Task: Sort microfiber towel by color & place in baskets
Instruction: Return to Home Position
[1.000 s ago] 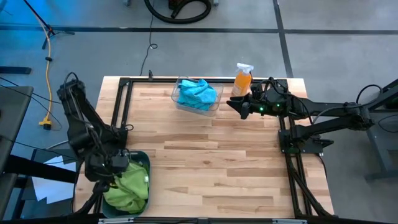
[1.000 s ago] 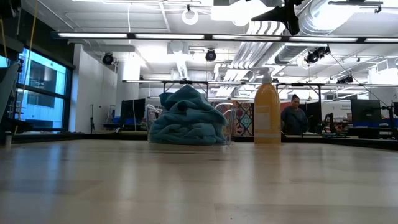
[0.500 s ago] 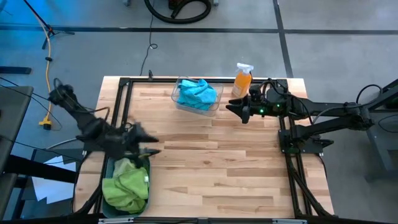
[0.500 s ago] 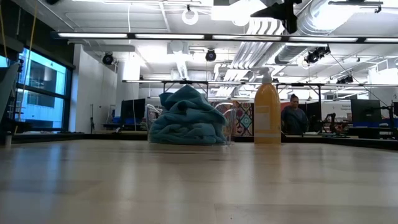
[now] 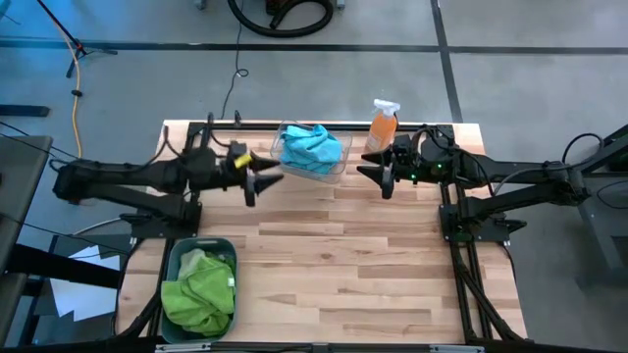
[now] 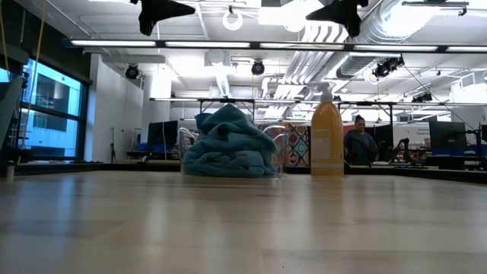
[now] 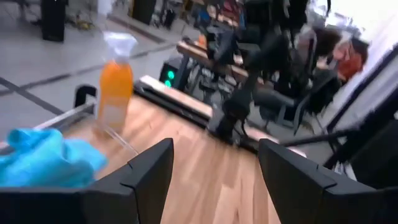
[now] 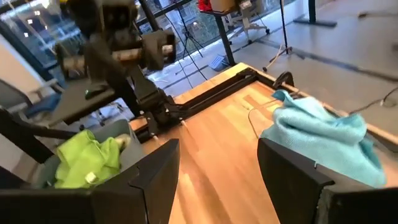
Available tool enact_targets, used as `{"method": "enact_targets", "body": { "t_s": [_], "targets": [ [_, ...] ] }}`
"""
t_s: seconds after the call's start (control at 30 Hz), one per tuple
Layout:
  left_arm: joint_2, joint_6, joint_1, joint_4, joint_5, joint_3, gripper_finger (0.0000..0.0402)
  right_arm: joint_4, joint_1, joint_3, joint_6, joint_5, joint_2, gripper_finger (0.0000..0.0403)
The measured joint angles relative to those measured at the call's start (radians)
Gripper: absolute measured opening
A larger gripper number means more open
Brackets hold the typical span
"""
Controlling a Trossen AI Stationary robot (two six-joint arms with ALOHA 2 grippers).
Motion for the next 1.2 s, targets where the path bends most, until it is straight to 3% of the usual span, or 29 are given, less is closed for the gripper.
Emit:
{"method": "enact_targets", "body": {
  "t_s": [0.23,0.4,0.53,0.63,0.83,1.03,1.2],
  "targets": [
    [-0.052,0.055,0.088,0.003,0.032,0.000,0.0225,0.007,0.000,0.000,-0.118,0.081,0.000,0.0216],
    [-0.080,0.162,0.140,0.006,0.032,0.000,0.0215,0.042,-0.010,0.000,-0.099,0.081,0.000,0.0216],
    [-0.121,0.216,0.164,0.007,0.032,0.000,0.0173,0.066,-0.037,0.000,-0.047,0.045,0.000,0.0206],
    [-0.143,0.262,0.164,0.022,0.052,-0.019,0.0123,0.066,-0.053,0.000,-0.046,0.016,0.000,0.0167],
    [-0.198,0.195,0.164,0.296,0.070,-0.265,0.0011,0.054,-0.089,0.000,-0.012,-0.098,0.000,0.0019],
    [-0.217,0.032,0.164,0.625,0.070,-0.505,0.0005,-0.028,-0.100,0.000,0.017,-0.217,-0.003,0.0018],
    [-0.229,-0.022,0.163,0.742,0.024,-0.604,0.0001,-0.159,-0.100,0.000,0.015,-0.245,-0.048,0.0006]
  ]
}}
